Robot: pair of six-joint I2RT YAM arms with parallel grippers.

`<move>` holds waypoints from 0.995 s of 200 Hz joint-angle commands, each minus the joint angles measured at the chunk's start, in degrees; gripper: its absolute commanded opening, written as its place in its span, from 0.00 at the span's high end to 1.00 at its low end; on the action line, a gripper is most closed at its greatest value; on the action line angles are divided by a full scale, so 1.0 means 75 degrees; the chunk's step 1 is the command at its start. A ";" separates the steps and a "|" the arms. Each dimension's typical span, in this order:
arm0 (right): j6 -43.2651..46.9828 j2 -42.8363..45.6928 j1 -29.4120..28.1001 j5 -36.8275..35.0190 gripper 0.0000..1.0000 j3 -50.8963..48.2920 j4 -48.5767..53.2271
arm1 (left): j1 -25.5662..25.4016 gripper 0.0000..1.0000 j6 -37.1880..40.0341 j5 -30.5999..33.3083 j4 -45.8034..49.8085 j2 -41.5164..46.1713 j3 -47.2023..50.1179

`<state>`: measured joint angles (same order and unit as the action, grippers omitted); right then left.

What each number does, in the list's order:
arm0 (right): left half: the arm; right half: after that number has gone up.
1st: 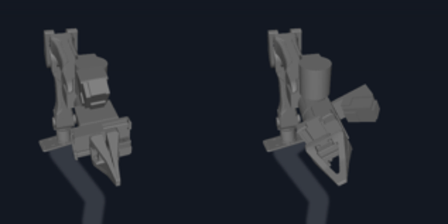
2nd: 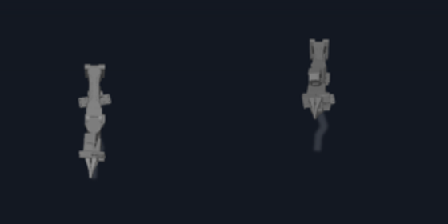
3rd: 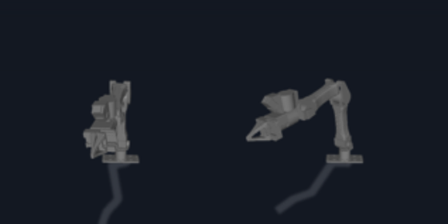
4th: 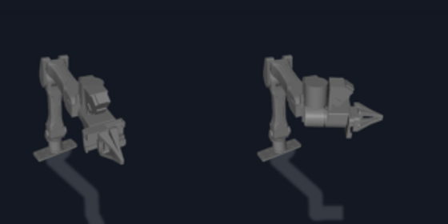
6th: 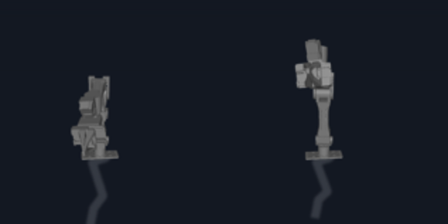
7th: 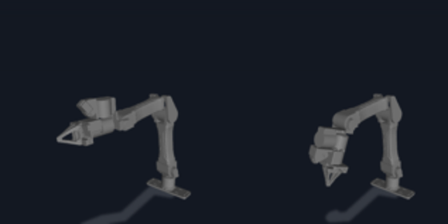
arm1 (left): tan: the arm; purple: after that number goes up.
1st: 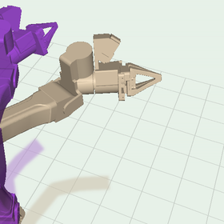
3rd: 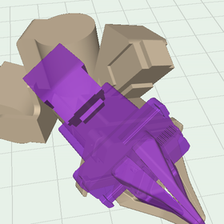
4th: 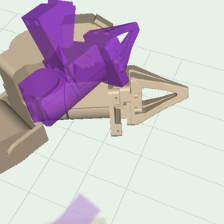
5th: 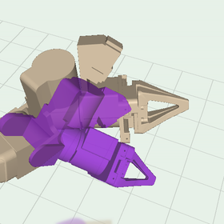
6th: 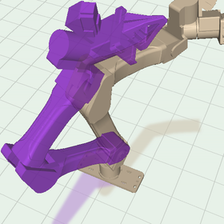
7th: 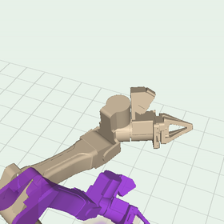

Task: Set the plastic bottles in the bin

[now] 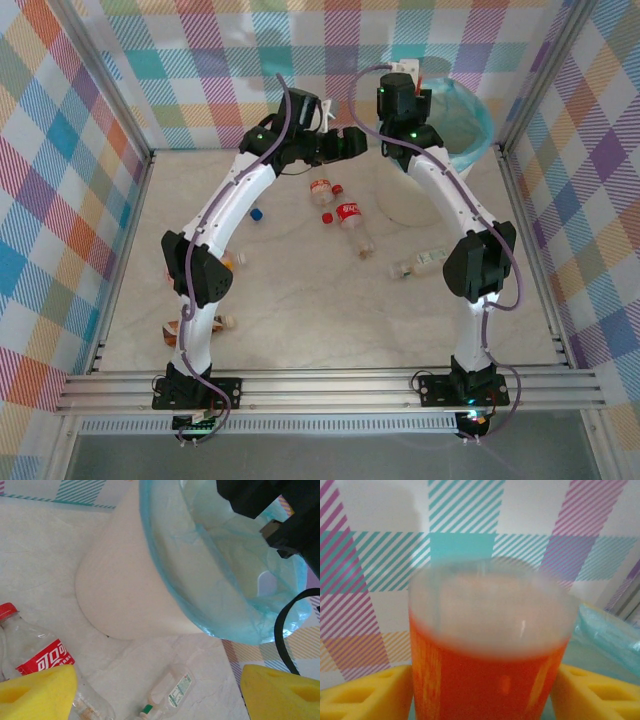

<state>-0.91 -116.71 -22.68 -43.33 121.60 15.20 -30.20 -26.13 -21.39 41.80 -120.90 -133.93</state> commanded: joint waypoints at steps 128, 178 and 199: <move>-0.0893 0.0782 0.0073 0.0577 0.23 0.0083 0.0660 | 0.0100 0.15 -0.0147 0.0004 -0.0277 0.0490 0.0314; -0.1696 0.0054 0.0079 0.0887 0.25 0.0902 0.1481 | 0.0124 0.15 -0.0146 0.0063 -0.0335 0.0561 0.0477; -0.1862 -0.0623 0.0172 0.1143 0.29 0.1628 0.1611 | 0.0146 0.15 -0.0130 0.0028 -0.0324 0.0576 0.0513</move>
<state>-11.64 -115.77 -22.17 -37.26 127.92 25.08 -29.89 -26.61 -21.39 40.36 -119.83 -130.78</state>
